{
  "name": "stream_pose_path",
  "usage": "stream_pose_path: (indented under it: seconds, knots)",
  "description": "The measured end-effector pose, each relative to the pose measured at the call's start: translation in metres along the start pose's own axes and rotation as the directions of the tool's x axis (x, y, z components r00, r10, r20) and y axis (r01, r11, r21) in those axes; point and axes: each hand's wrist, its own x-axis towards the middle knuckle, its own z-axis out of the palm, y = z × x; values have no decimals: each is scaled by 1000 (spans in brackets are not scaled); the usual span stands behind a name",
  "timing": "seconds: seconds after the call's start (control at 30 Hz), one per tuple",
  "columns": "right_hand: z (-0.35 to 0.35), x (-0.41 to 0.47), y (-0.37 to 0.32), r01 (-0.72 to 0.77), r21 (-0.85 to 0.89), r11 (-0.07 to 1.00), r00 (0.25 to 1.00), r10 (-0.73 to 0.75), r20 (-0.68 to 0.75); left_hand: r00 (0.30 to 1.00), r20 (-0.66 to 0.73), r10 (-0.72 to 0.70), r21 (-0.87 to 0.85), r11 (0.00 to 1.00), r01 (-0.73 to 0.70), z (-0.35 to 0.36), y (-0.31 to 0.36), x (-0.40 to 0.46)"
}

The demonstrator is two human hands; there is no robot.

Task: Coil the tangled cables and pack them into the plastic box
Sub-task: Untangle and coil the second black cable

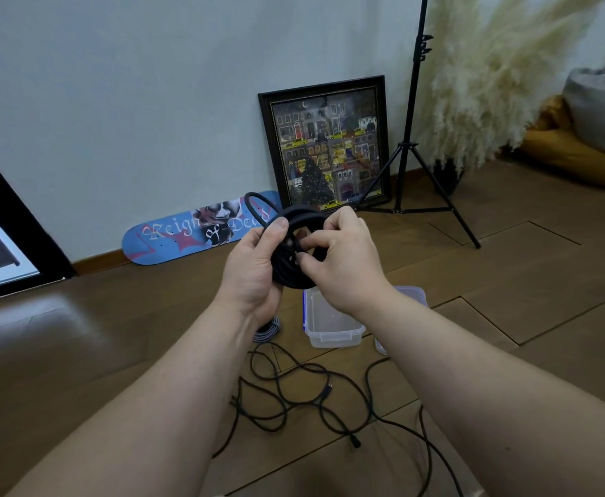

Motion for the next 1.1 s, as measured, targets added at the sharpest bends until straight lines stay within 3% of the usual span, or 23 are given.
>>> stream_pose_path:
  seconds: [0.2,0.33,0.43,0.57,0.63,0.7,0.77,0.8,0.87,0.93,1.1]
  knots:
    - [-4,2,-4,-168,238,957,982,142,120,1000,2,30,55,998,-30,-6,0,1]
    - [-15,7,-7,-344,520,782,939,281,199,997,-41,67,141,988,-61,-11,1,5]
    - [-28,12,-1,-432,561,706,902,329,281,991,-100,90,182,981,-70,-19,6,7]
    - [-38,12,11,-431,726,535,887,399,233,985,-141,99,131,988,-80,-27,9,10]
    - [-39,11,12,-406,736,542,898,386,211,981,-169,95,92,993,-80,-29,9,12]
    - [-37,9,17,-385,569,727,922,331,200,976,-209,62,31,998,-56,-31,7,13]
    - [-34,7,22,-288,240,927,939,224,259,973,-230,23,-32,999,-31,-32,6,12]
    - [-31,6,24,-200,71,977,939,171,297,974,-226,13,-44,999,-24,-31,6,12]
    - [-25,4,21,-28,-165,986,940,83,332,979,-206,7,-30,999,-13,-28,3,12]
    - [-20,4,10,69,-264,962,954,14,301,982,-188,10,10,1000,-8,-25,1,12]
    - [-14,6,-2,104,-400,911,962,10,273,984,-176,35,79,997,-21,-21,-3,11]
